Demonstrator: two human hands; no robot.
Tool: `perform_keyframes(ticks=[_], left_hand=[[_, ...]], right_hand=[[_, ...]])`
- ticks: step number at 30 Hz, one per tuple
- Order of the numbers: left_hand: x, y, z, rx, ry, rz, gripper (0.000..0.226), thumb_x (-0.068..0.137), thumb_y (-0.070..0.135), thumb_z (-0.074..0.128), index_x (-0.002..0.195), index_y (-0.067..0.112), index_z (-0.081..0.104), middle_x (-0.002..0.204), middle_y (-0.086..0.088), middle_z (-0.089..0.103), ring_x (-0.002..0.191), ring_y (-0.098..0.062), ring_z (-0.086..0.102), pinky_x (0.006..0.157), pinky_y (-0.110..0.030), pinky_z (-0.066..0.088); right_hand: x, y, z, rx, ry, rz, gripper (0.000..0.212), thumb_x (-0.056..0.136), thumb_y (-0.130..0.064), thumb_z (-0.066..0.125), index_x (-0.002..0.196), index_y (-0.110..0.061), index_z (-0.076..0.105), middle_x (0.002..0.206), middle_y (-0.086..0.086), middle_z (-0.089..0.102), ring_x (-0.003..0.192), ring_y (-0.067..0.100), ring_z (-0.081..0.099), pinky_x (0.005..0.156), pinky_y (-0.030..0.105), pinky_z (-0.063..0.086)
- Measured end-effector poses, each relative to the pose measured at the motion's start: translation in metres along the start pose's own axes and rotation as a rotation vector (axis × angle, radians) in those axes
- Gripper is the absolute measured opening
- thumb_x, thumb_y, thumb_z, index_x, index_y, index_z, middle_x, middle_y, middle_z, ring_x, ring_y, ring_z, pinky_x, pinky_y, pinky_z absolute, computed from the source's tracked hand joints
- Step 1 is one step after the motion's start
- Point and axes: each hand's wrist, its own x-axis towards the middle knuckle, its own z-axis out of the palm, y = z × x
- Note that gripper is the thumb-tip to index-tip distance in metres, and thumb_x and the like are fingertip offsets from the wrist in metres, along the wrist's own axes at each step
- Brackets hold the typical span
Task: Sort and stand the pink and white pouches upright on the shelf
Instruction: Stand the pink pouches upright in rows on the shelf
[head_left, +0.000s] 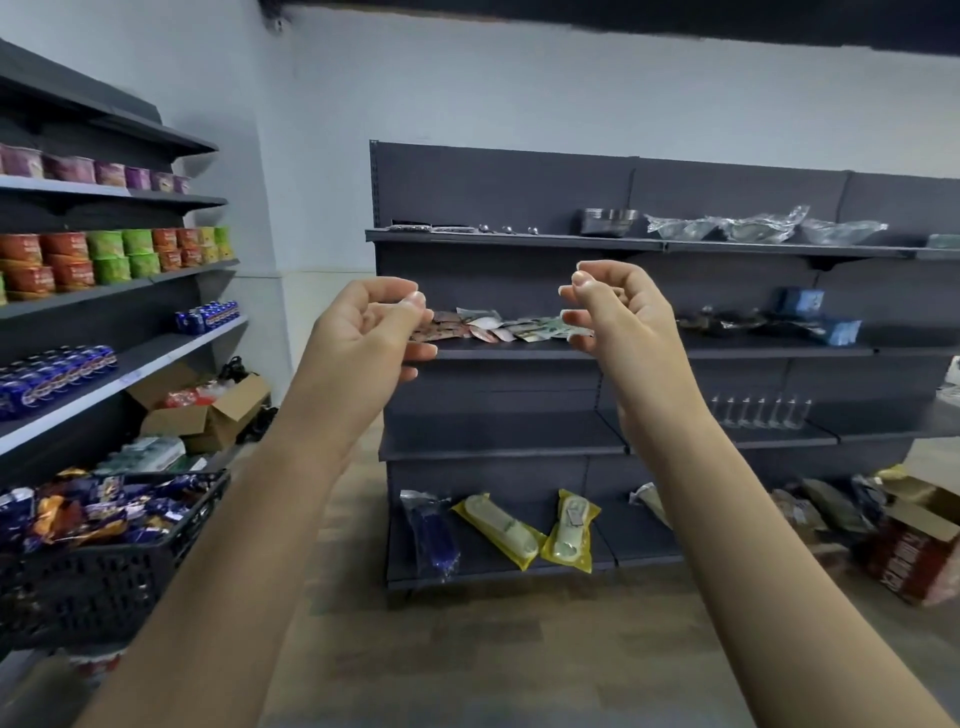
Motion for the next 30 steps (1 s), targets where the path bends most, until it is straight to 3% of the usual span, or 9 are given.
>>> perform_keyframes(ticks=[7, 15, 19, 27, 30], left_hand=[[0.109, -0.031, 0.045, 0.054, 0.013, 0.068, 0.008, 0.096, 0.027, 0.046, 0.096, 0.031, 0.053, 0.094, 0.009, 0.064, 0.071, -0.005, 0.064, 0.061, -0.014, 0.052], [0.191, -0.089, 0.064, 0.076, 0.041, 0.019, 0.010, 0.096, 0.026, 0.046, 0.091, 0.032, 0.053, 0.098, 0.005, 0.064, 0.073, -0.006, 0.063, 0.069, -0.021, 0.052], [0.231, -0.118, 0.068, 0.062, 0.033, 0.001, 0.010, 0.095, 0.025, 0.047, 0.090, 0.031, 0.053, 0.097, 0.005, 0.063, 0.072, -0.007, 0.062, 0.071, -0.024, 0.052], [0.339, -0.175, 0.077, 0.054, -0.028, 0.035, 0.009, 0.095, 0.026, 0.047, 0.091, 0.031, 0.054, 0.097, 0.006, 0.063, 0.068, -0.002, 0.063, 0.058, -0.014, 0.051], [0.386, -0.190, 0.074, 0.038, -0.050, 0.057, 0.008, 0.095, 0.026, 0.048, 0.092, 0.030, 0.054, 0.098, 0.005, 0.063, 0.068, -0.003, 0.063, 0.062, -0.019, 0.051]], right_hand=[[0.111, 0.055, 0.012, 0.019, -0.018, -0.017, 0.007, 0.093, -0.026, 0.052, 0.090, -0.031, 0.055, 0.092, -0.003, 0.061, 0.081, 0.008, 0.059, 0.088, 0.033, 0.051], [0.203, 0.122, 0.045, 0.060, -0.085, 0.014, 0.007, 0.093, -0.026, 0.052, 0.090, -0.032, 0.056, 0.097, -0.004, 0.064, 0.086, 0.009, 0.060, 0.085, 0.029, 0.049], [0.236, 0.155, 0.062, 0.054, -0.102, 0.023, 0.006, 0.094, -0.025, 0.052, 0.093, -0.030, 0.055, 0.100, 0.000, 0.064, 0.083, 0.010, 0.059, 0.073, 0.023, 0.048], [0.319, 0.211, 0.106, -0.010, -0.056, 0.007, 0.008, 0.093, -0.026, 0.053, 0.088, -0.031, 0.056, 0.091, -0.003, 0.063, 0.084, 0.011, 0.060, 0.090, 0.038, 0.051], [0.357, 0.226, 0.130, -0.009, -0.033, -0.002, 0.006, 0.093, -0.026, 0.053, 0.089, -0.029, 0.056, 0.089, -0.002, 0.063, 0.081, 0.011, 0.059, 0.090, 0.039, 0.051]])
